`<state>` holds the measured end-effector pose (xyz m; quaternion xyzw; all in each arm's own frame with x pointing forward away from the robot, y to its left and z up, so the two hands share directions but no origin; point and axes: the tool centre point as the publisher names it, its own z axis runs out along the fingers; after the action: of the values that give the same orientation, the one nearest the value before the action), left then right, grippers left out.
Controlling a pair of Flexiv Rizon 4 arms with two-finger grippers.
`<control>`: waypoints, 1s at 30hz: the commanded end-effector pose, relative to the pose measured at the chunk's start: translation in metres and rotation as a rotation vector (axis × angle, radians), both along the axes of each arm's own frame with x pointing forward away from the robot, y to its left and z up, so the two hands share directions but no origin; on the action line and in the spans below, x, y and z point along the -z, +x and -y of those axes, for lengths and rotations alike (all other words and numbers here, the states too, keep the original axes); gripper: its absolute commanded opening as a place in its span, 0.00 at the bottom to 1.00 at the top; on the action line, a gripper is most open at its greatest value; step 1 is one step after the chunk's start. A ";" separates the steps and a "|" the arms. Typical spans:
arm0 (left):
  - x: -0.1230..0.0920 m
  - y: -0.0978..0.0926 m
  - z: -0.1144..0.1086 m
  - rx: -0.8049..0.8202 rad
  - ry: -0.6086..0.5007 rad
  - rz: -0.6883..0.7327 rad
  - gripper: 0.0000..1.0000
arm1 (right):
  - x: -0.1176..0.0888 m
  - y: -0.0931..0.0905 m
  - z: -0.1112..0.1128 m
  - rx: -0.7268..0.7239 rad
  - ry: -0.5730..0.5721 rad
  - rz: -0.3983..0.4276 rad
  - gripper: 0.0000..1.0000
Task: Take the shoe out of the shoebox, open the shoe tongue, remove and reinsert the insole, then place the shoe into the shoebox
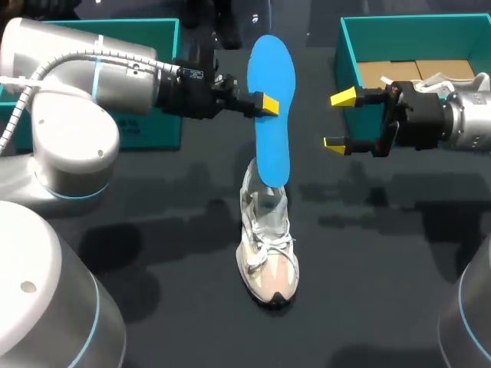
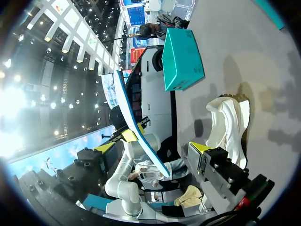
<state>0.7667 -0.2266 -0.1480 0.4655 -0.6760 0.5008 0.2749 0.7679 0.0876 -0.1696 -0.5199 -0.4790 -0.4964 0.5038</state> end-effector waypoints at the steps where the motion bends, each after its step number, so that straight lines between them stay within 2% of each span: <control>1: 0.007 0.006 0.011 -0.008 -0.028 -0.027 0.00 | 0.000 -0.001 0.000 0.001 -0.004 -0.001 1.00; 18: 0.018 0.015 0.014 -0.063 -0.171 -0.240 0.00 | 0.000 -0.001 0.000 0.001 -0.004 -0.001 1.00; 30: 0.021 0.021 0.015 -0.084 -0.198 -0.295 0.00 | -0.028 -0.007 0.007 -0.016 -0.277 0.043 1.00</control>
<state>0.7866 -0.2381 -0.1684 0.5321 -0.5557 0.5020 0.3951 0.7684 0.0837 -0.1570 -0.5455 -0.5379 -0.4583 0.4506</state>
